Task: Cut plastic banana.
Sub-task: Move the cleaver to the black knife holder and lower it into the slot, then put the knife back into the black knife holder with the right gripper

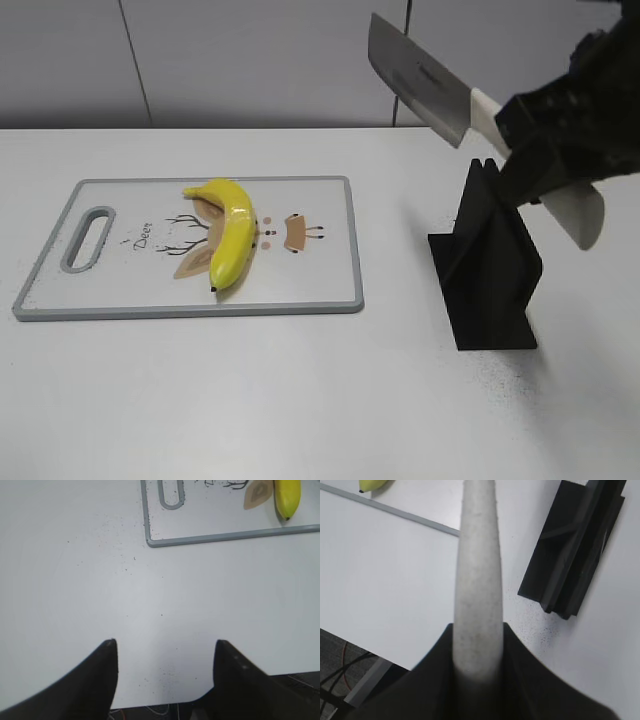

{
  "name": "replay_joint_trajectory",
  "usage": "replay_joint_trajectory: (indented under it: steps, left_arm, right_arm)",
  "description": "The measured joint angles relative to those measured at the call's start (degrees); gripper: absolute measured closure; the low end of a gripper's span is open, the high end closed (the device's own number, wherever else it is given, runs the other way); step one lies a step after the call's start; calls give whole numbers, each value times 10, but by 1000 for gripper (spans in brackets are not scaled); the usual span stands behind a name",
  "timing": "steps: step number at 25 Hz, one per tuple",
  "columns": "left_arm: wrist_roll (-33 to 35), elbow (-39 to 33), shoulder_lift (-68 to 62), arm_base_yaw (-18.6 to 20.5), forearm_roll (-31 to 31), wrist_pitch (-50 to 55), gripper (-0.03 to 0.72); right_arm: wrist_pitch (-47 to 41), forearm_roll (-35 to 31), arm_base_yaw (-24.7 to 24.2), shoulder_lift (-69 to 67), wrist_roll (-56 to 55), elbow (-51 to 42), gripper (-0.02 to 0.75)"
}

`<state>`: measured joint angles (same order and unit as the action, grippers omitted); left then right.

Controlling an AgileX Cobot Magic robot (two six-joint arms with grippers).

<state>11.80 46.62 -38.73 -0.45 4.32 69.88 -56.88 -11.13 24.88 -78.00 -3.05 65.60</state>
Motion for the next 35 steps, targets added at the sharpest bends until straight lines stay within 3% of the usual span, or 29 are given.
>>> replay_joint_trajectory:
  steps: [9,17,35]
  left_arm:
    - [-1,-107,213,0,0,1,99]
    - [-2,-158,377,0,1,2,99]
    - [-60,-198,390,1,-9,-76,99]
  right_arm:
    - [60,4,0,70,-39,-116,577]
    - [75,64,0,135,-119,-165,577]
    - [141,111,1,167,-194,-234,577]
